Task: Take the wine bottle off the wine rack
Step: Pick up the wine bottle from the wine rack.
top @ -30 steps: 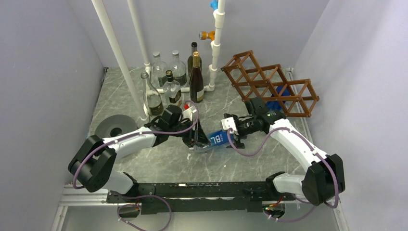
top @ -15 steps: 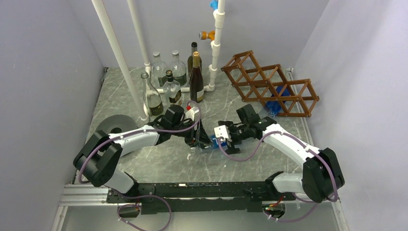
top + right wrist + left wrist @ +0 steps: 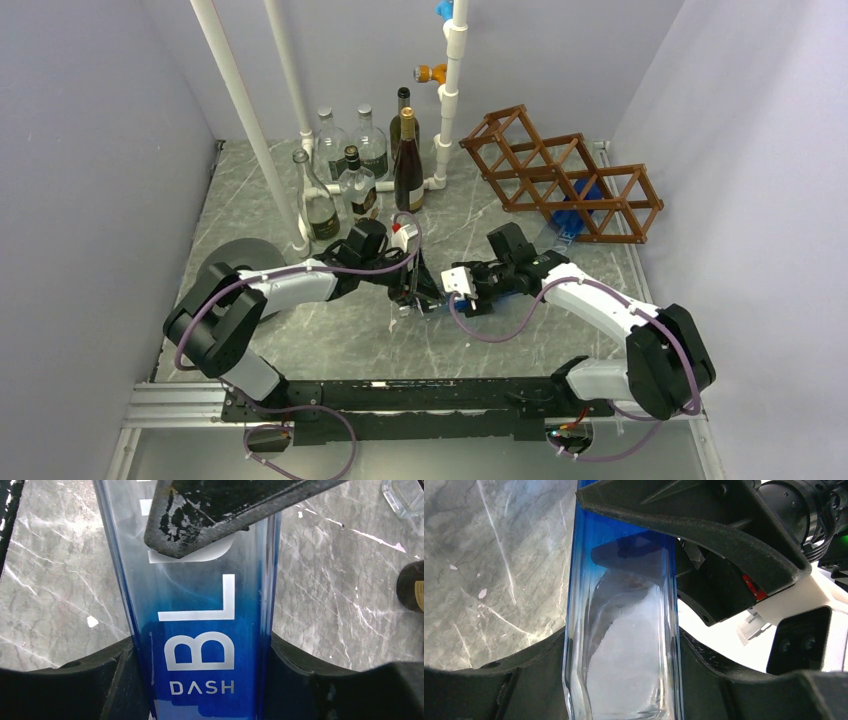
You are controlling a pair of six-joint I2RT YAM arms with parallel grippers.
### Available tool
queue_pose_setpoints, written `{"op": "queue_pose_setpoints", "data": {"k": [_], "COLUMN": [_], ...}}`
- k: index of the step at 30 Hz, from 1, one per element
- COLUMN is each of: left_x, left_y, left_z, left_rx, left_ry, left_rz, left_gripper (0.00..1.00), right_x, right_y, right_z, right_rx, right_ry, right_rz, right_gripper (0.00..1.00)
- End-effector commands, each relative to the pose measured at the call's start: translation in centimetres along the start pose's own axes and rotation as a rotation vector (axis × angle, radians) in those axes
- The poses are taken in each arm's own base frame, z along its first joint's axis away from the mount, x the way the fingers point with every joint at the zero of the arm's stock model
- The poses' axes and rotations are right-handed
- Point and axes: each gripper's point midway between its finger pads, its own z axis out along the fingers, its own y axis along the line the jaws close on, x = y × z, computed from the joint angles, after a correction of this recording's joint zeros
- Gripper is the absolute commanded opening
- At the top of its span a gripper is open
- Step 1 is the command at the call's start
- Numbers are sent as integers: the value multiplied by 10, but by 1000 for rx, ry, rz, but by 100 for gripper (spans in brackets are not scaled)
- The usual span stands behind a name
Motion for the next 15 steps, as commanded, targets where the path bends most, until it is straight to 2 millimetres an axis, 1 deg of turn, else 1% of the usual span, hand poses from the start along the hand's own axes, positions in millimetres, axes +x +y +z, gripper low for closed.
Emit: {"op": "queue_pose_setpoints", "data": {"k": [1,2,4,6,7,10,14,15], "left_x": [-21,-21,-22,-22,-22,-21,-20,-19], "left_y": [-81,-80,-79,-79,-80,-79,-78,-78], "left_z": [-12,-11,-12,-12,-13,-14,-16,-16], "left_rx": [249,245,234,229,228,223,214,214], "left_ry": [-32,-35,-42,-41,-43,-47,-53,-54], "left_rz": [272,272,272,277,281,286,294,295], "left_gripper": [4,6,17,27,30,44,65,68], "right_x": [-7,-9,-13,-15,-15,-18,-24,-25], "right_y": [2,4,9,10,10,9,7,7], "right_z": [2,2,1,0,0,-2,-8,-10], "right_rx": [-17,-28,-48,-56,-56,-57,-55,-54], "right_ry": [-28,-37,-58,-67,-71,-91,-136,-144], "right_rz": [-26,-32,-33,-33,-32,-14,22,30], "right_gripper": [54,47,31,5,0,0,0,0]}}
